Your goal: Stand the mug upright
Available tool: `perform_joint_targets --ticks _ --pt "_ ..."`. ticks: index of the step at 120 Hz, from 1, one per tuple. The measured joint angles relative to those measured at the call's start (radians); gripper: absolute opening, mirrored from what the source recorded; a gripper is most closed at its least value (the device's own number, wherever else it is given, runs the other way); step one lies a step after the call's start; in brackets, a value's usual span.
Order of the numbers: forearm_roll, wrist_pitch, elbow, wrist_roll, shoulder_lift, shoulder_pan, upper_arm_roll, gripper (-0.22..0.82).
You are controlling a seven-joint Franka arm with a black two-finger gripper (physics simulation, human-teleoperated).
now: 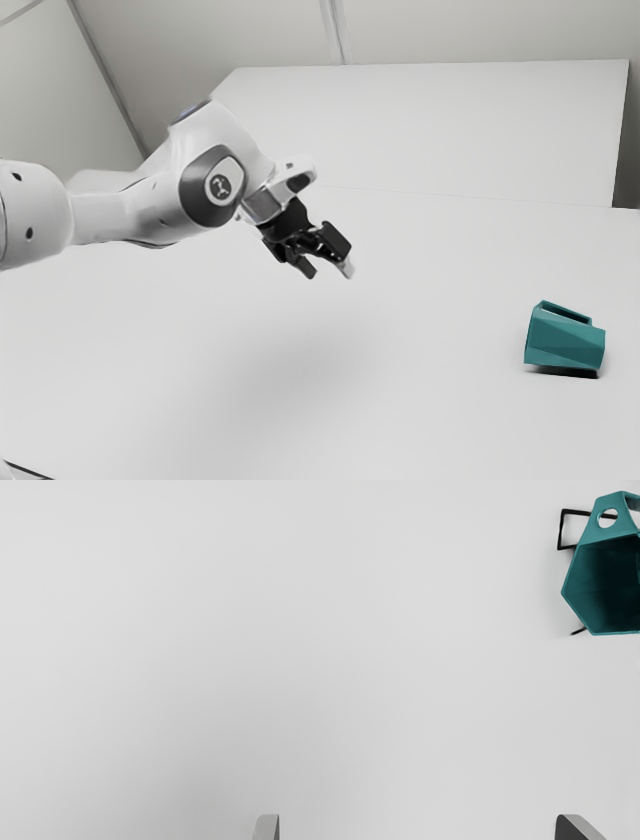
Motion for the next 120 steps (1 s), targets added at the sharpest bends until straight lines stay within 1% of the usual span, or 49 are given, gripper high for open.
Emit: perform_joint_targets --ticks 25,38,56,78,92,120 --pt "-0.243 0.035 0.004 0.021 0.096 -0.054 0.0 0.6" --pt "-0.384 0.044 0.009 0.054 0.149 -0.075 0.0 0.6" --pt "-0.519 0.05 0.025 0.105 0.211 -0.098 0.0 0.6" --pt "-0.603 0.028 0.172 0.181 0.351 -0.101 -0.004 0.6" --pt "-0.628 0.002 0.269 0.227 0.422 -0.106 -0.012 0.6" --pt "-0.692 -0.041 0.393 0.31 0.505 -0.114 -0.033 0.6"
